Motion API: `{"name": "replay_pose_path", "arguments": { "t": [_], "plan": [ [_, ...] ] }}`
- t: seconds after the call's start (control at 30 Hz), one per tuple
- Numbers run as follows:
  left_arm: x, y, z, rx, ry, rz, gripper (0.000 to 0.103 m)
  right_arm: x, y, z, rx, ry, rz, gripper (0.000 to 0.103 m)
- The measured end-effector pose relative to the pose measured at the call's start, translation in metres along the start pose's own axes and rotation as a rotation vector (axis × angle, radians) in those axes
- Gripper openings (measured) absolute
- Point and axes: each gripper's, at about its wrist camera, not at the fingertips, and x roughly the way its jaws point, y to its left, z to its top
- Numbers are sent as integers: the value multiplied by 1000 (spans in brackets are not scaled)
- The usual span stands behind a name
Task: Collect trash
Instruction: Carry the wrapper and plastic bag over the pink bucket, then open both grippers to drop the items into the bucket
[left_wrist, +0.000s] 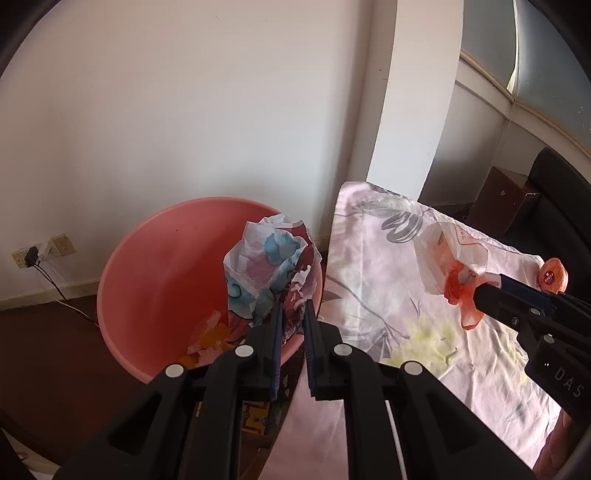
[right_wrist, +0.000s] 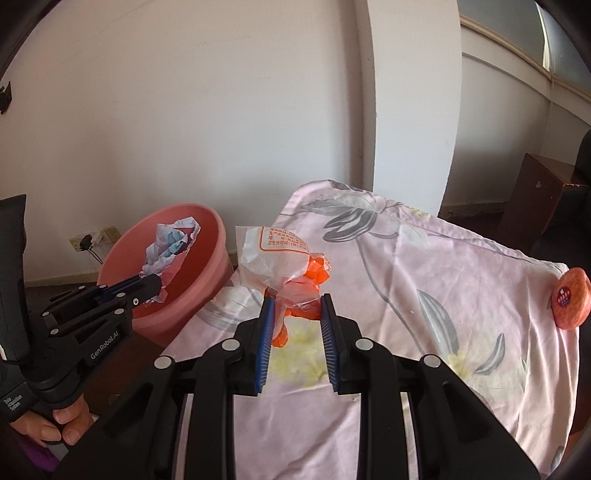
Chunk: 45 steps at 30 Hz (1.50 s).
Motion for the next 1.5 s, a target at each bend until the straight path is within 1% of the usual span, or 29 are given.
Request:
{"name": "replay_pose_path", "arguments": {
  "t": [0.4, 0.7, 1.03, 1.23, 1.5],
  "plan": [
    [11, 38, -2, -79, 16, 86, 10, 26, 48, 24, -79, 32, 94, 25],
    [21, 64, -6, -130, 42, 134, 10, 49, 79, 31, -138, 74, 148, 25],
    [31, 78, -10, -157, 73, 167, 10, 71, 97, 33, -157, 120, 167, 25],
    [36, 83, -11, -174, 88, 180, 10, 85, 100, 31, -160, 153, 172, 25],
    [44, 87, -12, -185, 102, 186, 10, 95, 106, 29, -167, 173, 175, 25]
  ]
}}
